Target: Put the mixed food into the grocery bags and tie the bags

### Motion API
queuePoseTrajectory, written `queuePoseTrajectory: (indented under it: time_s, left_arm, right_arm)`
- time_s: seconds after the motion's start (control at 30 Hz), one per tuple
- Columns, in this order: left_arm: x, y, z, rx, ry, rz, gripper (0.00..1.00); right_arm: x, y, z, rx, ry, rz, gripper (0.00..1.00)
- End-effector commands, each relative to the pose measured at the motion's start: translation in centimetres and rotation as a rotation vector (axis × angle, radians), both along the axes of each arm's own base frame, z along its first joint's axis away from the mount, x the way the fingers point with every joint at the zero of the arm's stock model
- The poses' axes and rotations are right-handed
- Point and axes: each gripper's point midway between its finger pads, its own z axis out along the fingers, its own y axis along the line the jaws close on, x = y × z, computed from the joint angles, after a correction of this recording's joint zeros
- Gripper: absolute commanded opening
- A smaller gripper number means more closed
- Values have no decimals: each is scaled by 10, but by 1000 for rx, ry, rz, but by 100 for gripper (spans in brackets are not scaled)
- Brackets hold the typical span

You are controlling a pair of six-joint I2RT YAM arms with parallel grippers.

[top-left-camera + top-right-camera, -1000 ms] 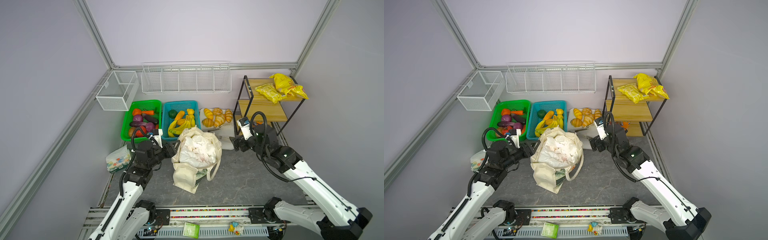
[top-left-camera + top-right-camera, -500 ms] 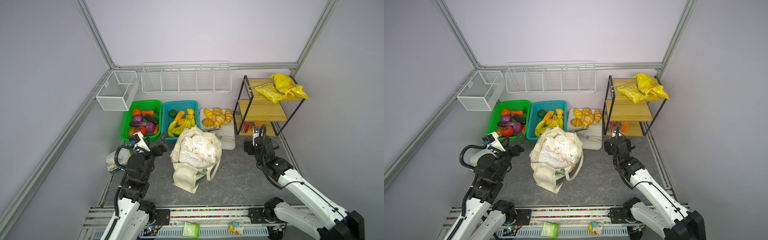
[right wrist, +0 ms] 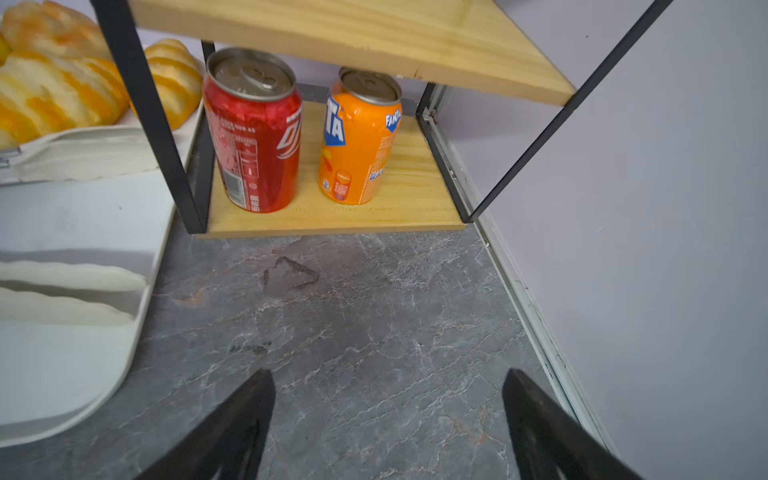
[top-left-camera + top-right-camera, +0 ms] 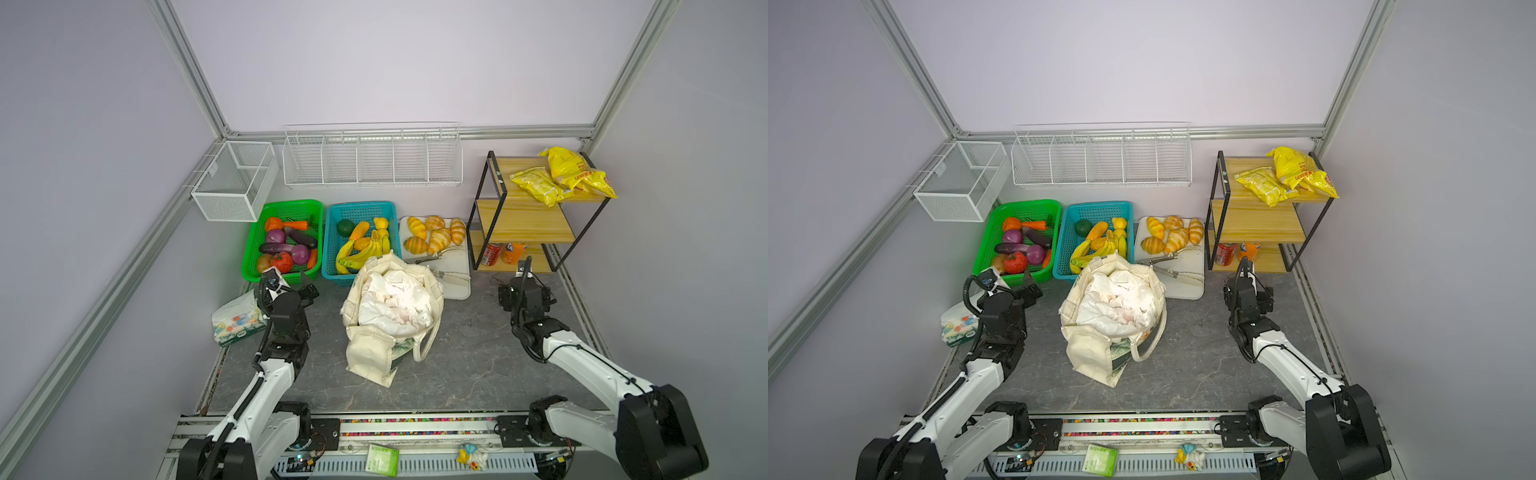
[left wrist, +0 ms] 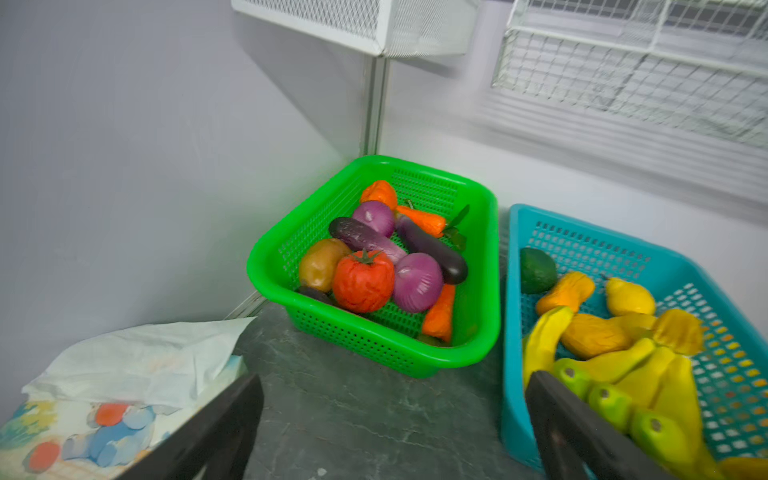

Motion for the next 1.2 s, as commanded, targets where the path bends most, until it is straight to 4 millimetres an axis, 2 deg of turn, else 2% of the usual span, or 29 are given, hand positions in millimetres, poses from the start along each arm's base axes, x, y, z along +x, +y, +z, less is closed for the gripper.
queuePoseTrajectory:
  time_s: [0.0, 0.1, 0.13, 0.27, 0.43, 0.63, 0.8, 0.9, 0.97, 1.03, 1.1, 1.17]
  left_arm:
    - [8, 3, 1, 37, -62, -9, 99]
    - [11, -3, -13, 41, -60, -48, 99]
    - [13, -7, -16, 35, -65, -68, 99]
    - [22, -14, -18, 47, -6, -110, 99]
    - [17, -15, -22, 56, 17, -118, 100]
    - [18, -24, -48, 64, 70, -183, 100]
    - [28, -17, -51, 134, 41, -142, 99]
    - [28, -9, -63, 116, 43, -89, 99]
    - [34, -11, -75, 119, 46, -100, 99]
    - [43, -17, -76, 157, 20, -133, 99]
    - [52, -18, -83, 122, 143, -144, 99]
    - [63, -22, -86, 139, 155, -176, 99]
  right_arm:
    - [13, 6, -1, 26, -76, 67, 89]
    - [13, -1, -15, 43, -83, 63, 89]
    - [13, -11, -17, 51, -97, 36, 89]
    - [19, -14, -27, 96, -113, 40, 89]
    - [21, -10, -24, 117, -147, 70, 89]
    - [25, -7, -19, 107, -196, 93, 89]
    - [29, -7, -18, 76, -212, 105, 89]
    - [36, -6, -27, 59, -230, 126, 89]
    - [41, -4, -31, 55, -226, 141, 89]
    - [43, -7, -36, 111, -184, 146, 89]
    - [44, -17, -45, 148, -208, 124, 89]
    - [46, -18, -48, 148, -199, 120, 89]
